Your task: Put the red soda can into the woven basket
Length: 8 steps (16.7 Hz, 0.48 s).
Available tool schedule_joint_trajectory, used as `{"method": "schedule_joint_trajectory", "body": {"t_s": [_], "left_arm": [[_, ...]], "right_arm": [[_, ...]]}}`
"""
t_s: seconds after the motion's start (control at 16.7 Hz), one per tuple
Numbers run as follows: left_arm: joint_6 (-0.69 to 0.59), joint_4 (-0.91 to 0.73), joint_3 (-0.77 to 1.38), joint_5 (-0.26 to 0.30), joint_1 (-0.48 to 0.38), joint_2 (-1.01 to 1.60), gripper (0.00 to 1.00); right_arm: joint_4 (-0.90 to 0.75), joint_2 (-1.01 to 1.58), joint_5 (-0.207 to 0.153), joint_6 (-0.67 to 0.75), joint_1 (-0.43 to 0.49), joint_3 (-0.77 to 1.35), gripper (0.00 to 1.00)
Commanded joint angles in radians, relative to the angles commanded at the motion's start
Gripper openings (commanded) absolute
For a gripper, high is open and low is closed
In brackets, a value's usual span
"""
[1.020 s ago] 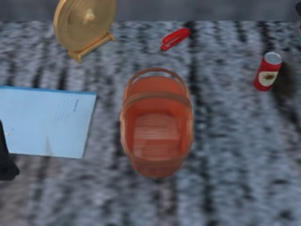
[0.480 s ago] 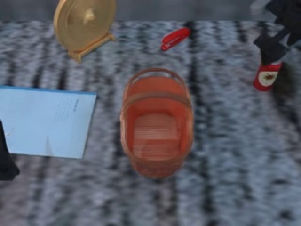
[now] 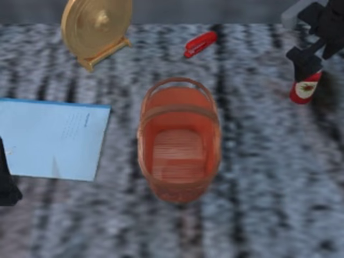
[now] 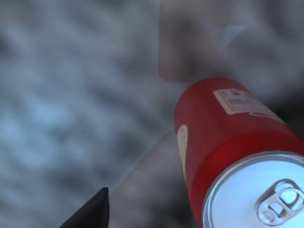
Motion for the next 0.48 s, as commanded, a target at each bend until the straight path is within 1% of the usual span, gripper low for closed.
{"method": "schedule_joint_trajectory", "body": {"t_s": [0.18, 0.48], "left_arm": [[0.0, 0.0, 0.0, 0.0, 0.0, 0.0, 1.0], [0.0, 0.0, 0.0, 0.0, 0.0, 0.0, 1.0]], "right_arm": [[0.04, -0.005, -0.001, -0.002, 0.006, -0.042, 1.0], [0.187, -0.012, -0.001, 0.005, 0.012, -0.197, 1.0]]}}
